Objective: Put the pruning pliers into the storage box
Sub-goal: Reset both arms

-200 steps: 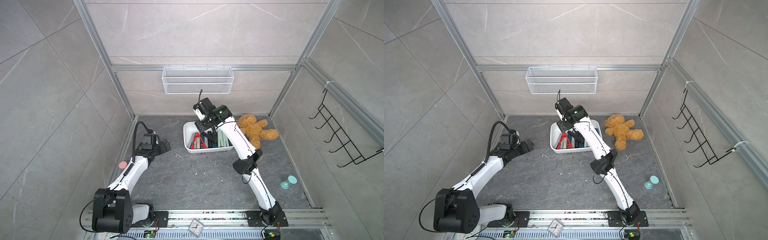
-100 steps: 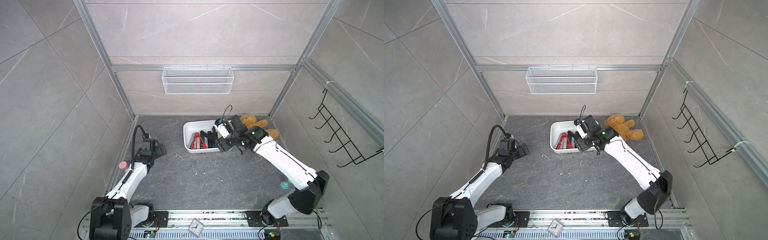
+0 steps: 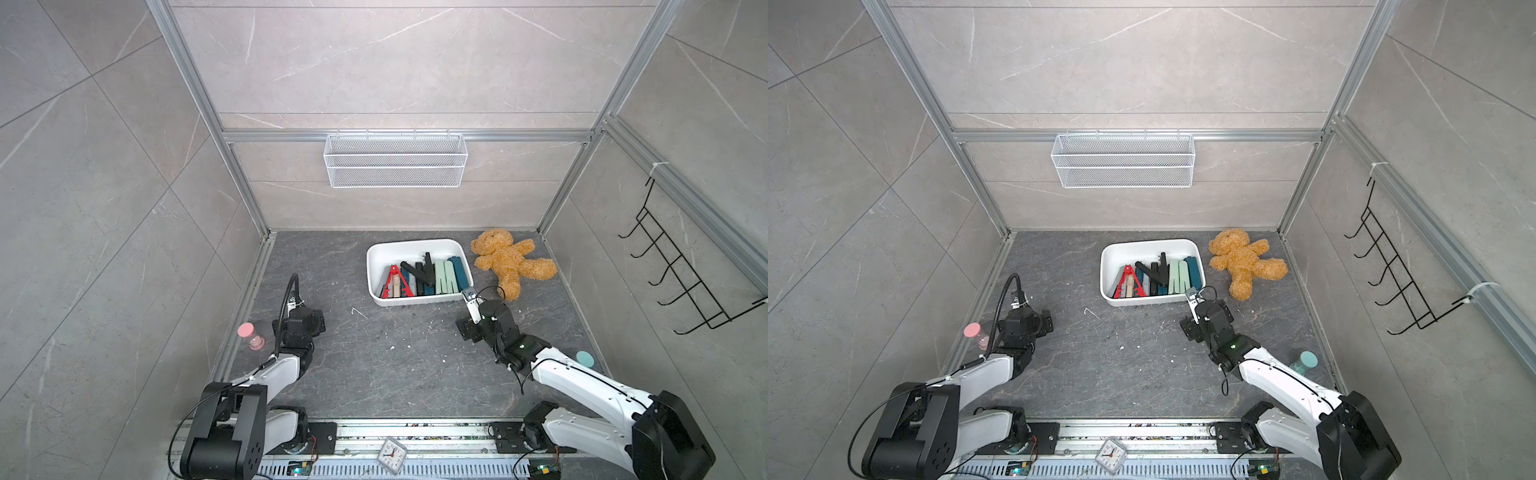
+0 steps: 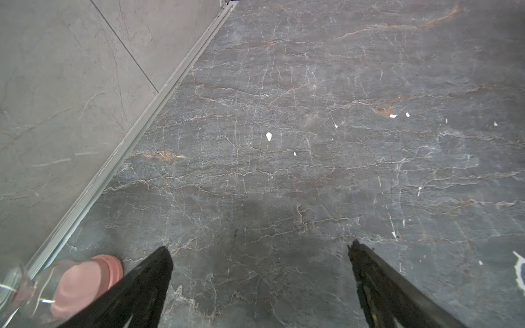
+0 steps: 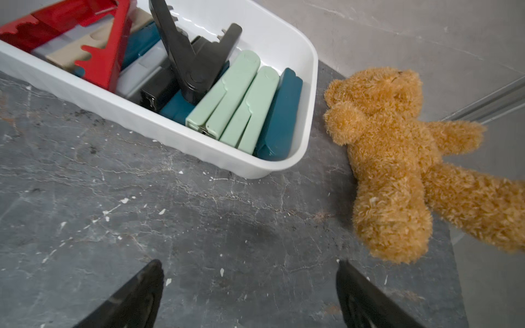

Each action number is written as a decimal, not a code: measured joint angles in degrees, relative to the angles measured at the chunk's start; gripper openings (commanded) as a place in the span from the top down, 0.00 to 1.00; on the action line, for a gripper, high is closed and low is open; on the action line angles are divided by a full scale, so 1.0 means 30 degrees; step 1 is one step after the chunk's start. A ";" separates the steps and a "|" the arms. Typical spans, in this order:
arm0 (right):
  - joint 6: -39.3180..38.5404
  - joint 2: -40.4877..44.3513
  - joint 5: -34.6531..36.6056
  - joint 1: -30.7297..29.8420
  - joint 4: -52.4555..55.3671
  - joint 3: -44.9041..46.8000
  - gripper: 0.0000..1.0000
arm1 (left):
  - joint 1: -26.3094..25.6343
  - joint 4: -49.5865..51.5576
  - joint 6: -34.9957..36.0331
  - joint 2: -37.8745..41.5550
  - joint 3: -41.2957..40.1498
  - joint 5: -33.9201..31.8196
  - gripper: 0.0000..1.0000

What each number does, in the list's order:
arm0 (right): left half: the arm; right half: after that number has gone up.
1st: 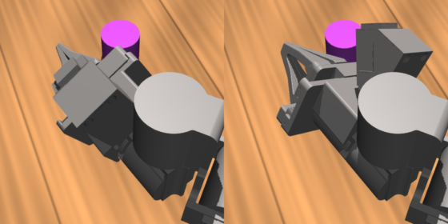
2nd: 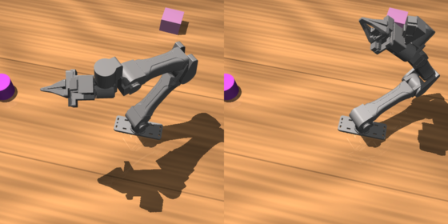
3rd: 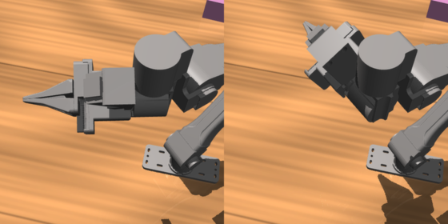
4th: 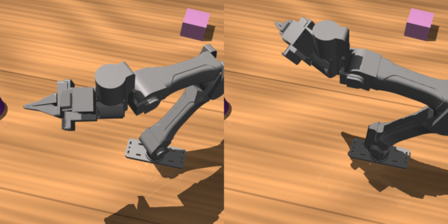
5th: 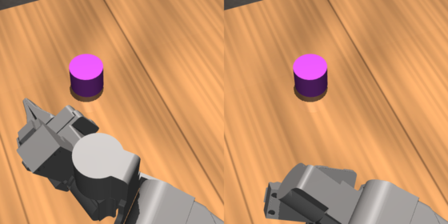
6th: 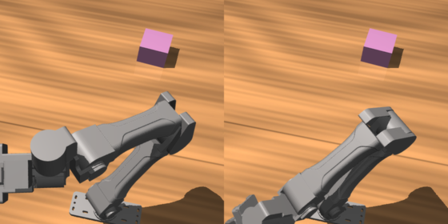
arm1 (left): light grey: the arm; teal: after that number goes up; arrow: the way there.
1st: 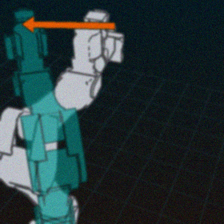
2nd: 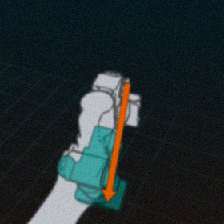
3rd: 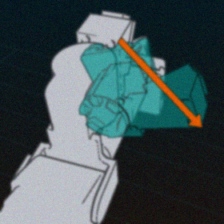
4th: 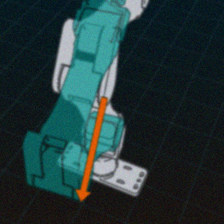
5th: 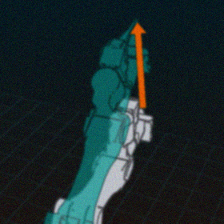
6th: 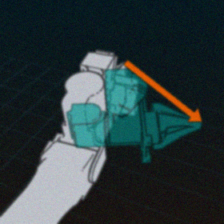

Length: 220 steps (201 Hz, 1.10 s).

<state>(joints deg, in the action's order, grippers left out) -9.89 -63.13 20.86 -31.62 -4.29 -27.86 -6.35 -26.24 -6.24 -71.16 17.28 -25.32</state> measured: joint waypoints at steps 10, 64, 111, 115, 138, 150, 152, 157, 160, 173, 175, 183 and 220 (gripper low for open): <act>-0.0175 -0.0007 0.0000 0.0219 -0.1122 0.0503 0.04 | 0.0007 -0.1326 0.0379 -0.0393 -0.0160 0.0000 0.00; 0.0605 -0.0153 -0.0175 0.3920 -0.9078 0.3337 0.03 | 0.0415 -0.6564 0.1668 -0.3767 -0.0233 0.0583 0.00; 0.1435 -0.3956 -0.1858 0.6237 -1.4207 0.4473 0.04 | 0.1370 -0.7745 0.1661 -0.4583 -0.0058 0.1676 0.00; 0.1574 -0.4393 -0.2142 0.6535 -1.4724 0.4488 0.04 | 0.1435 -0.7694 0.1661 -0.4779 0.0022 0.1770 0.00; 0.2186 -0.7184 -0.3308 0.8014 -1.7435 0.4517 0.04 | 0.1690 -0.7592 0.1647 -0.5013 0.0138 0.2193 0.00; 0.2499 -0.7949 -0.3803 0.8378 -1.7398 0.4415 0.04 | 0.1719 -0.7541 0.1647 -0.5013 0.0197 0.2382 0.00; 0.2535 -0.7970 -0.3883 0.8429 -1.7223 0.4371 0.04 | 0.1727 -0.7548 0.1647 -0.5013 0.0204 0.2419 0.00; 0.2659 -0.7970 -0.4014 0.8531 -1.6830 0.4226 0.04 | 0.1727 -0.7555 0.1647 -0.5013 0.0211 0.2477 0.00; 0.2739 -0.7970 -0.4124 0.8612 -1.6764 0.4146 0.04 | 0.1727 -0.7541 0.1647 -0.5013 0.0226 0.2492 0.00; 0.3140 -0.8007 -0.4473 0.8998 -1.6626 0.3541 0.00 | 0.1727 -0.7541 0.1647 -0.5013 0.0255 0.2557 0.00; 0.3162 -0.8007 -0.4481 0.9049 -1.6626 0.3439 0.00 | 0.1727 -0.7541 0.1647 -0.5013 0.0255 0.2572 0.00; 0.3322 -0.8007 -0.4539 0.9216 -1.6633 0.3177 0.01 | 0.1749 -0.7541 0.1647 -0.5013 0.0270 0.2608 0.00; 0.3563 -0.8007 -0.4772 0.9333 -1.6633 0.2973 0.00 | 0.1756 -0.7541 0.1647 -0.5013 0.0291 0.2637 0.00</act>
<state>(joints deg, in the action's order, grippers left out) 0.80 -87.15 6.55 -3.62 -54.19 -18.94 -1.08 -48.86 -1.30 -86.19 18.15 -17.41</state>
